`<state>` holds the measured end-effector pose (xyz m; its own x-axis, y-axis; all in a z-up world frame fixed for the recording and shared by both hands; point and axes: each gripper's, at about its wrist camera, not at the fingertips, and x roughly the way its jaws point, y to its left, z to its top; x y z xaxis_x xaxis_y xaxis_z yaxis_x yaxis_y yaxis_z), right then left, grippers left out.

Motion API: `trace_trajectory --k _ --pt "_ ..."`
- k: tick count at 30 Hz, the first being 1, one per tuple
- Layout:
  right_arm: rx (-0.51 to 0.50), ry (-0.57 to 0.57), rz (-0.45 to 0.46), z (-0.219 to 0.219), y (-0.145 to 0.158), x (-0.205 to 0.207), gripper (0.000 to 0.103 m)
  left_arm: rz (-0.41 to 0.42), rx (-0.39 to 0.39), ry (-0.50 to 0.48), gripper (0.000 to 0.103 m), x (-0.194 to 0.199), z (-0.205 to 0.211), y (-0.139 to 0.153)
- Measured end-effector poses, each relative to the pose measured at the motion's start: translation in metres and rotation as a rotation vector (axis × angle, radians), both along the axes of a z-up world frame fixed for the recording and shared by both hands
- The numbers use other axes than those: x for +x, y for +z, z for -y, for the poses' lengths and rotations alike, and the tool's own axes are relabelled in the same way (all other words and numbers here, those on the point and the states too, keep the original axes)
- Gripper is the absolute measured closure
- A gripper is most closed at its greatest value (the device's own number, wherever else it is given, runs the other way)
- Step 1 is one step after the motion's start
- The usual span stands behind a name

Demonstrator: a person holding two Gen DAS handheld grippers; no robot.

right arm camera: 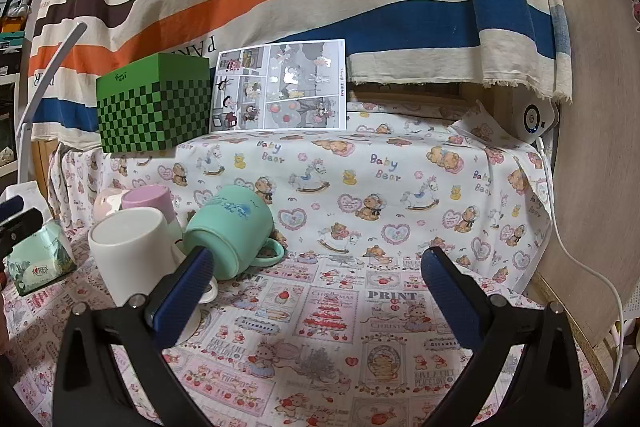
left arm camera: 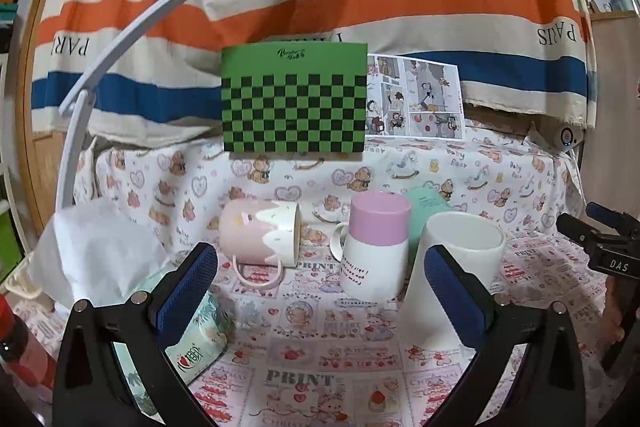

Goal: Flip cup upside down

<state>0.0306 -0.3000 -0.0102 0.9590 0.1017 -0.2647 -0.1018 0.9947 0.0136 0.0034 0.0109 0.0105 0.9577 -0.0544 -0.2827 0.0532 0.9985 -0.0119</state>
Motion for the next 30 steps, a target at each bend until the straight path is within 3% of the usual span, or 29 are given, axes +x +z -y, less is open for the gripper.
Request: trace_trajectory --k 30 --pt "-0.001 0.001 0.0 -0.0004 -0.0003 -0.0001 0.0 -0.009 0.032 0.054 0.0 0.0035 0.0028 -0.0064"
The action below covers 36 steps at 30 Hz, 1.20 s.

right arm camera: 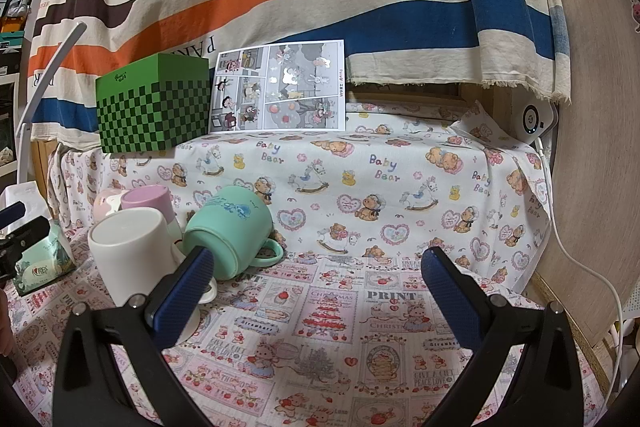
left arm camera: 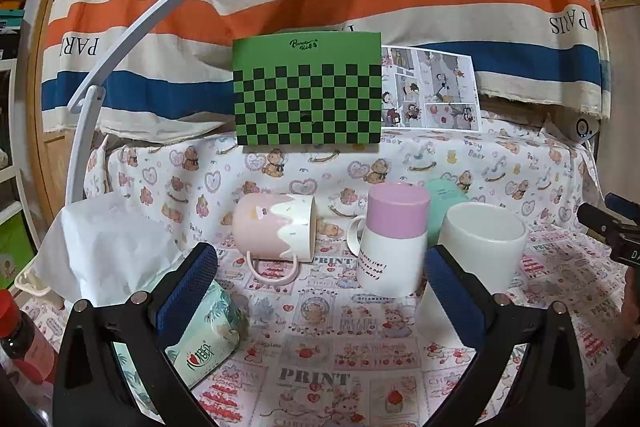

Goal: Flip cup upside down

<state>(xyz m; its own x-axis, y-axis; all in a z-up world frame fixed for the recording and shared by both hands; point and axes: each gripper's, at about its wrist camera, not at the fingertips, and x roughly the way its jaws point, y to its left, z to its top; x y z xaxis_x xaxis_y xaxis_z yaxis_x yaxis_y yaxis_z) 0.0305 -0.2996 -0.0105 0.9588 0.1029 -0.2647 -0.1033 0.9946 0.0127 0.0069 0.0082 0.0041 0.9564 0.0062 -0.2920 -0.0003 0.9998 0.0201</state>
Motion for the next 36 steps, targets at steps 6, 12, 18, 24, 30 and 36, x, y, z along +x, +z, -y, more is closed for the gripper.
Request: trace_trajectory --k 6,12,18,24,30,36 --pt "0.0 0.0 0.0 -0.0001 -0.0001 0.0003 0.0 -0.007 -0.004 -0.003 0.0 0.002 -0.0014 -0.0009" --pt "0.0 0.001 0.0 0.0 0.0 0.0 0.0 -0.007 -0.004 -0.004 0.0 0.0026 -0.0019 -0.0011" --pt "0.0 0.001 0.0 0.0001 0.0 -0.0001 0.0 -0.007 -0.004 -0.002 0.0 0.0023 -0.0014 -0.0008" --pt "0.0 0.001 0.0 0.0002 -0.0002 0.0003 0.0 -0.007 -0.004 -0.002 0.0 0.0024 -0.0015 -0.0008" --pt "0.0 0.001 0.0 0.0002 -0.0001 0.0003 0.0 -0.007 -0.004 -0.003 0.0 0.0024 -0.0016 -0.0008" --pt "0.0 0.001 0.0 0.0003 -0.0001 0.0002 0.0 -0.007 -0.004 -0.003 0.0 0.0025 -0.0015 -0.0007"
